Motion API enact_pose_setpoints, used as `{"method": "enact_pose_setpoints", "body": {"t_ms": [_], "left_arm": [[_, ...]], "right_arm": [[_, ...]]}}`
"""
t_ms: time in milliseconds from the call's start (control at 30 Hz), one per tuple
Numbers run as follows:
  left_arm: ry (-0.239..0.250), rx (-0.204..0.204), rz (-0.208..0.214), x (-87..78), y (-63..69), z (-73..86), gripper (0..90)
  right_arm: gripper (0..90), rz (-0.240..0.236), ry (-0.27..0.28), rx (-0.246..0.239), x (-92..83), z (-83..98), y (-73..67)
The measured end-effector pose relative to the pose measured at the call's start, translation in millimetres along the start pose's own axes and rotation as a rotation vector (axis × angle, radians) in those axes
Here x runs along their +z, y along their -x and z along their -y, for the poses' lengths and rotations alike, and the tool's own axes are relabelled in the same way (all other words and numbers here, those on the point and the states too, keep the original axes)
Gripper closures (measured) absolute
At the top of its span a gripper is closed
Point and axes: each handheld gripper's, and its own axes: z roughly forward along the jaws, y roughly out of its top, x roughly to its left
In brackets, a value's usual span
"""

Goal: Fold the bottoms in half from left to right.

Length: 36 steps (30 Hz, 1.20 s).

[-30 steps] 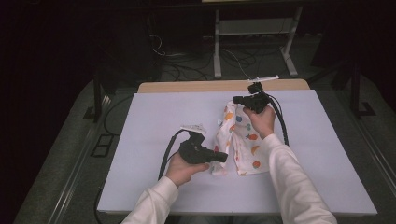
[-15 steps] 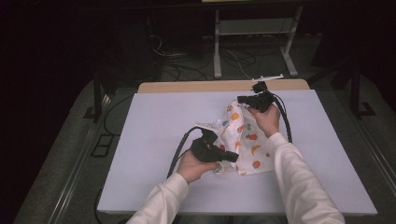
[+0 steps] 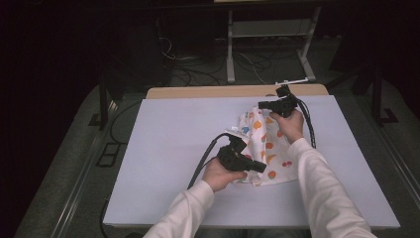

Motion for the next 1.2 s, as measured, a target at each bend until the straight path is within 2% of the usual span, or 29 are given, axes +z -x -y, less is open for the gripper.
{"method": "enact_pose_setpoints", "body": {"t_ms": [133, 367, 467, 700, 767, 967, 1100, 1200], "left_arm": [[0.0, -0.004, 0.0, 8.3, -2.2, -2.6, 89.1], [0.0, -0.013, -0.002, 19.4, -4.8, -5.5, 89.1], [-0.005, -0.011, -0.004, 26.4, -4.4, -7.2, 89.1], [-0.003, -0.032, 0.006, 45.1, -3.6, -10.3, 89.1], [-0.012, -0.036, -0.003, 53.9, -2.5, -11.5, 89.1], [-0.031, -0.028, -0.03, 65.5, -1.1, -13.3, 89.1], [-0.056, -0.017, -0.074, 79.3, 1.3, -14.0, 89.1], [-0.059, -0.022, -0.081, 84.4, 1.0, -15.0, 89.1]], "right_arm": [[88.1, -0.013, -0.007, 0.003, 1.2, -1.6, 7.7], [88.0, -0.021, -0.018, 0.0, 7.3, -1.1, 12.0], [88.1, -0.026, -0.022, 0.0, 8.8, 0.0, 14.1], [88.0, -0.03, -0.033, 0.005, 7.3, 1.5, 19.6], [88.0, -0.039, -0.044, 0.001, 6.6, 1.2, 22.3], [88.0, -0.052, -0.053, 0.0, 5.0, 1.6, 27.2], [88.0, -0.044, -0.066, -0.009, 2.4, 1.6, 31.3], [88.0, -0.041, -0.069, -0.012, 1.5, 1.3, 32.6]]}}
